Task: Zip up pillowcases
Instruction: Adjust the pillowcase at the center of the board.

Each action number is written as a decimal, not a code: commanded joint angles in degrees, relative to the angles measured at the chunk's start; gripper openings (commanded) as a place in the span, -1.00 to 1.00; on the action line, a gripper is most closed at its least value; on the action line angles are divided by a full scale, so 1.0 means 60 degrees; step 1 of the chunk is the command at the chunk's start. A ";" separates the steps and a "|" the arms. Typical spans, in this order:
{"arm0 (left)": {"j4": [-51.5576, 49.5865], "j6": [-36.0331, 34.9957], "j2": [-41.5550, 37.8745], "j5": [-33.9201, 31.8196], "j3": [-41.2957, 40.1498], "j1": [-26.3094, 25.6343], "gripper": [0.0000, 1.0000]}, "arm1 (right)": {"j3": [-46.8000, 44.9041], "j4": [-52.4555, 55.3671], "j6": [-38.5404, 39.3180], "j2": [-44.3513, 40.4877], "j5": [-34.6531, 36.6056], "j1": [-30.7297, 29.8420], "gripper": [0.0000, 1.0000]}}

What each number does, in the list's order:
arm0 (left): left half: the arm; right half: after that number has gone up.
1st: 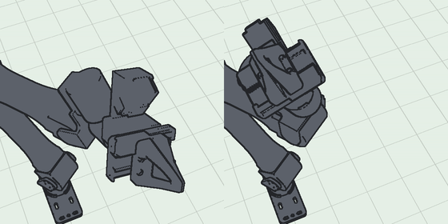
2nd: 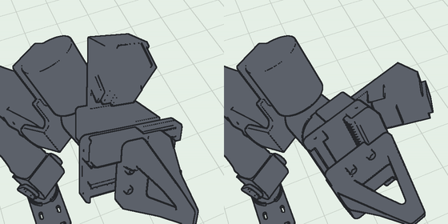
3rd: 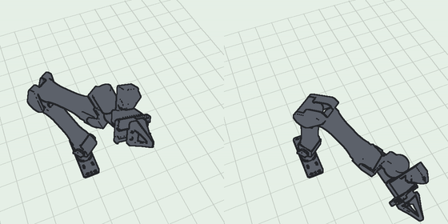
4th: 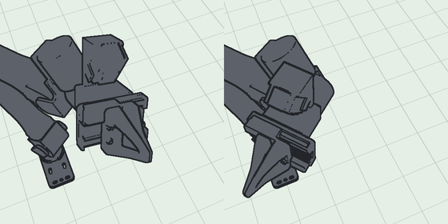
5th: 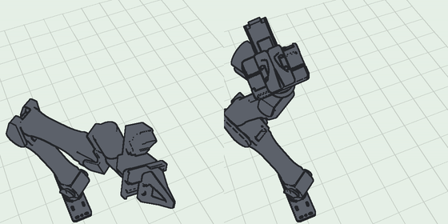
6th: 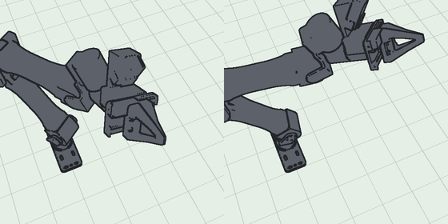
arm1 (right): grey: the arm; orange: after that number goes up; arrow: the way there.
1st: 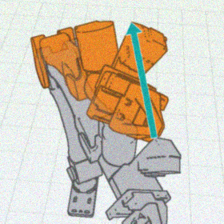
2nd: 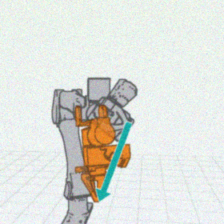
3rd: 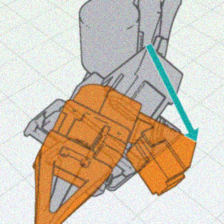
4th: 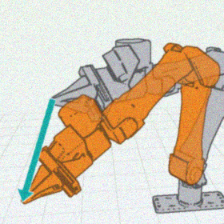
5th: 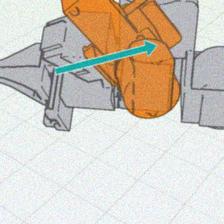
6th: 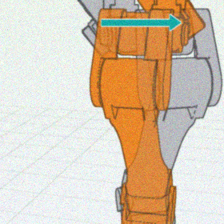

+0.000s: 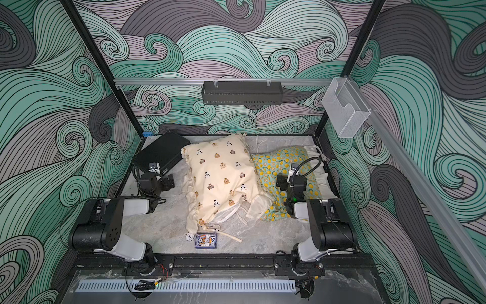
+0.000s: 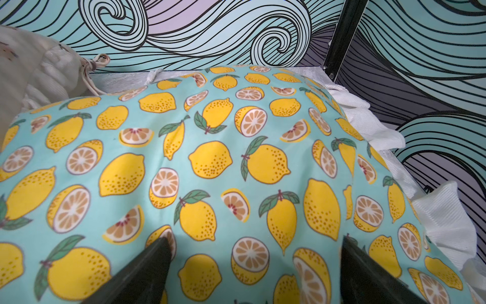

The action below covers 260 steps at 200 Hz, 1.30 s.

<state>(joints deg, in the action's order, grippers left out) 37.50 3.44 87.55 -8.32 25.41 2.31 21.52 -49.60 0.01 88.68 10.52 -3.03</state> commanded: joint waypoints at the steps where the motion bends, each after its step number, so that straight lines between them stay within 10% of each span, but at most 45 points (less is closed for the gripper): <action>1: 0.0069 -0.0046 -0.0016 0.0082 0.0306 0.0041 0.97 | 0.0149 -0.0105 0.0057 -0.0095 0.0026 -0.0012 0.98; 108: -0.1666 -0.0193 -0.0790 0.0522 0.0915 0.0041 0.97 | -0.0618 -0.0835 0.0291 -0.0977 -0.0537 -0.0030 0.98; 169: -0.3019 0.0019 -0.2501 0.1102 0.0907 0.0052 0.97 | -0.0197 0.2672 -0.0910 -0.4053 0.0648 -0.0011 0.98; 260: -0.6021 0.4210 -0.6708 0.0213 0.0828 0.0066 0.97 | 0.0884 0.5665 -0.5239 -0.5400 0.0180 0.0017 0.98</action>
<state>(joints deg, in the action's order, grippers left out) 9.32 18.17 51.09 -3.86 29.50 2.31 26.74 -20.43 -21.08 58.17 10.22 -3.01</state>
